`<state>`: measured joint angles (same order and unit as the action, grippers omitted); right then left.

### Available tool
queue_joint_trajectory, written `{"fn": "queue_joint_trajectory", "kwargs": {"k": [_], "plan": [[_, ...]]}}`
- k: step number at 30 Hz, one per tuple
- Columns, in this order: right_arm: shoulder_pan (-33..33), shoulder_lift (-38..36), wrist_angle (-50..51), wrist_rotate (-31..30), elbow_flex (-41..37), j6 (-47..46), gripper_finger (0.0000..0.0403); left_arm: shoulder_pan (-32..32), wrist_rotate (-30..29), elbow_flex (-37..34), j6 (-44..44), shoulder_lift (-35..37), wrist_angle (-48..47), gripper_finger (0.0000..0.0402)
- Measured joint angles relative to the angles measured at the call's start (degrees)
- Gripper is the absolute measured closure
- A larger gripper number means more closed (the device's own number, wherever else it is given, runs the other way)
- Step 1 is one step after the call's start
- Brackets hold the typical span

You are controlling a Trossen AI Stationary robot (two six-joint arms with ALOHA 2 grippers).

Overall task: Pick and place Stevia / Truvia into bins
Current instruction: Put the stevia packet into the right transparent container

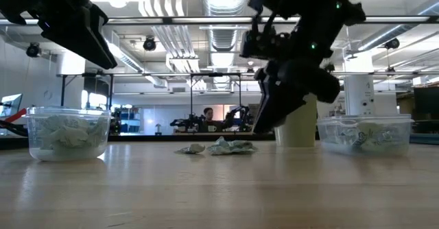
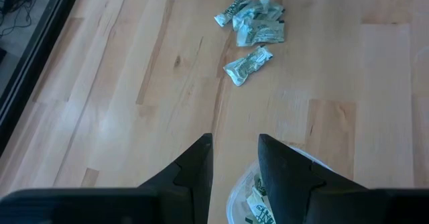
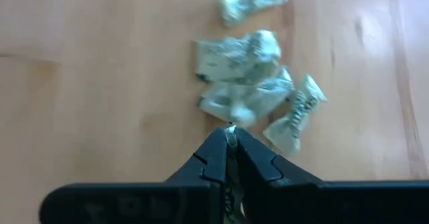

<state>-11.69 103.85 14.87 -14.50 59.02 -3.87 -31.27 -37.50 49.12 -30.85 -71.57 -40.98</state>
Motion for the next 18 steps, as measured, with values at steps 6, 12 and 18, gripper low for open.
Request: {"fn": "queue_joint_trajectory", "kwargs": {"k": [6, 12, 18], "plan": [[-3.69, -0.28, 8.44, -0.01, 5.61, -2.1, 0.039, 0.0, 0.0, 0.0, 0.0, 0.0, -0.01, 0.0299], [-6.9, -0.28, 20.4, -0.94, 10.23, -8.25, 0.039, -0.02, 0.0, 0.0, 0.0, 0.0, 0.0, 0.0299], [-9.64, -0.45, 33.78, -7.5, 11.85, -19.36, 0.039, -0.02, 0.0, 0.0, 0.0, 0.0, 0.01, 0.0299]]}}
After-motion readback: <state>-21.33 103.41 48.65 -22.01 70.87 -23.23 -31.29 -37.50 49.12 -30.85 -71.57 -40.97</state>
